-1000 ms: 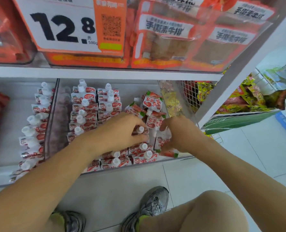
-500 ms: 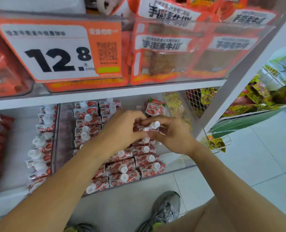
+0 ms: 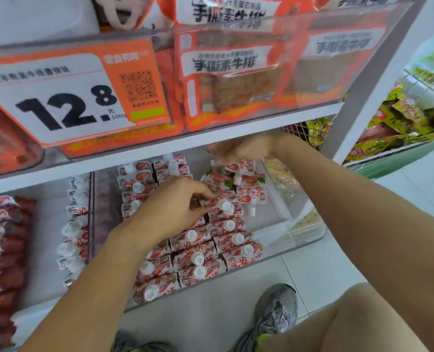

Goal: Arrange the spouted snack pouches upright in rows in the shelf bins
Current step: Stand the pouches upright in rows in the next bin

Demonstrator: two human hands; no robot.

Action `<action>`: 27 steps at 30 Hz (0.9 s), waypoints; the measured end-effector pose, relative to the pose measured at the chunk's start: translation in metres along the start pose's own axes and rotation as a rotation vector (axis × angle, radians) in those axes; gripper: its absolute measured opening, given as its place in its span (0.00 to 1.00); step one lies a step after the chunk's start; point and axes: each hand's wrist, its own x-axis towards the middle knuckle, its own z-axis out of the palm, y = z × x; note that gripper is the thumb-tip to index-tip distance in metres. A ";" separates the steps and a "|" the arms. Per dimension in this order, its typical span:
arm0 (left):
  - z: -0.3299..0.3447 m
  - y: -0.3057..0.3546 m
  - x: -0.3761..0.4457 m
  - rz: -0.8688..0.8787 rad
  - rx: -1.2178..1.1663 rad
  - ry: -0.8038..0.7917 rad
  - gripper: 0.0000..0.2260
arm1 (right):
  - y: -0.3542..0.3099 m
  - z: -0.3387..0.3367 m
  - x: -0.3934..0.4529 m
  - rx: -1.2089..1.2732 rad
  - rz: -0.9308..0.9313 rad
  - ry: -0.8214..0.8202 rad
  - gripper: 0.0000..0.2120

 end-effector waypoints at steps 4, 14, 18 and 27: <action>0.002 0.000 -0.002 -0.003 -0.017 0.010 0.13 | 0.007 0.016 0.026 -0.176 -0.055 0.130 0.25; 0.018 -0.003 -0.007 -0.019 -0.142 0.112 0.09 | 0.010 0.033 0.041 -0.583 -0.148 0.074 0.25; 0.020 -0.003 -0.004 -0.003 -0.158 0.111 0.12 | 0.008 0.027 0.015 -0.588 -0.225 0.336 0.16; 0.019 0.010 0.006 0.033 -0.014 0.162 0.07 | 0.031 0.032 -0.025 -0.135 -0.122 0.598 0.15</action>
